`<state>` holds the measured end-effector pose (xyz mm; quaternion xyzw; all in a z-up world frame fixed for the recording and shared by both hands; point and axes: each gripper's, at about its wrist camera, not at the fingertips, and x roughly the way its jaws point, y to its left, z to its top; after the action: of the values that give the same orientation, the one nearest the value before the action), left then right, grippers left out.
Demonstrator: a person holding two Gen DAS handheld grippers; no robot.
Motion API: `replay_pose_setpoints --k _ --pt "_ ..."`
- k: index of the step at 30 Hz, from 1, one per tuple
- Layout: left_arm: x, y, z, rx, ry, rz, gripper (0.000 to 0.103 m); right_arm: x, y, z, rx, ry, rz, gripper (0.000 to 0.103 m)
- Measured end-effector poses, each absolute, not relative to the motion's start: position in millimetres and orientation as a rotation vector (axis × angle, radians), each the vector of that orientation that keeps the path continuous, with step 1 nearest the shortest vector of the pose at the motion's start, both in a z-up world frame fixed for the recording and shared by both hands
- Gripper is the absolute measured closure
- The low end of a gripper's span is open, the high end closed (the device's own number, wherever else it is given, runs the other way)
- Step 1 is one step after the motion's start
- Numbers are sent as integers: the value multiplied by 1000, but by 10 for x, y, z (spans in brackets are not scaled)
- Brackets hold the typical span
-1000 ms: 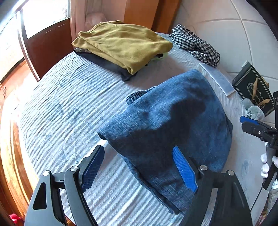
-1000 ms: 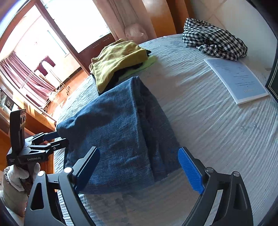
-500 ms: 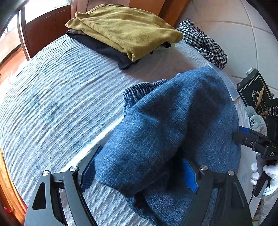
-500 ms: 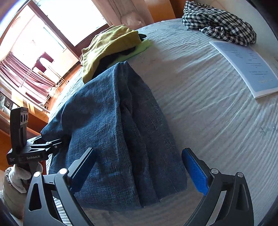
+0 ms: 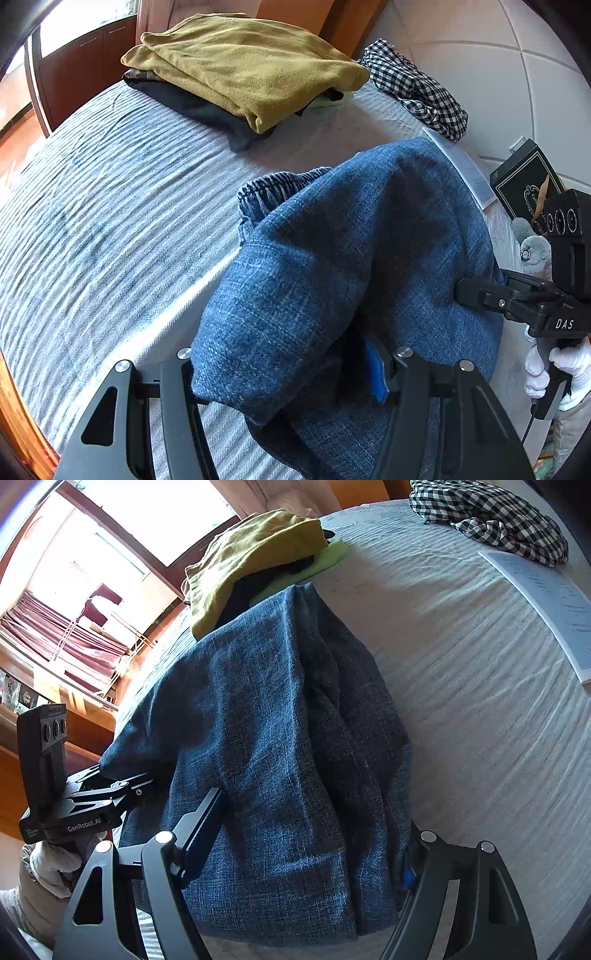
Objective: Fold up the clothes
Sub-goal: 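Grasp the denim bundle with both tools and lift it toward the yellow stack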
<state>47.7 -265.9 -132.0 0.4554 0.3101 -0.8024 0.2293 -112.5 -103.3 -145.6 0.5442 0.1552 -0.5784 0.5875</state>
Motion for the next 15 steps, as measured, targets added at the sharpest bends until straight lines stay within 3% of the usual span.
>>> replay_pose_setpoints --k 4,8,12,15 --pt "571 -2629 -1346 1257 866 -2231 50 -1102 -1083 -1457 1281 393 -1348 33" --pt "509 -2577 -1355 1241 778 -2247 50 -1075 -1144 -1462 1279 440 -1356 36" --pt "446 -2463 -1322 1262 663 -2252 57 -927 -1189 -1454 1220 552 -1402 38" --pt "468 -2542 -1363 1256 735 -2254 56 -954 -1179 -1467 1220 529 -1402 38"
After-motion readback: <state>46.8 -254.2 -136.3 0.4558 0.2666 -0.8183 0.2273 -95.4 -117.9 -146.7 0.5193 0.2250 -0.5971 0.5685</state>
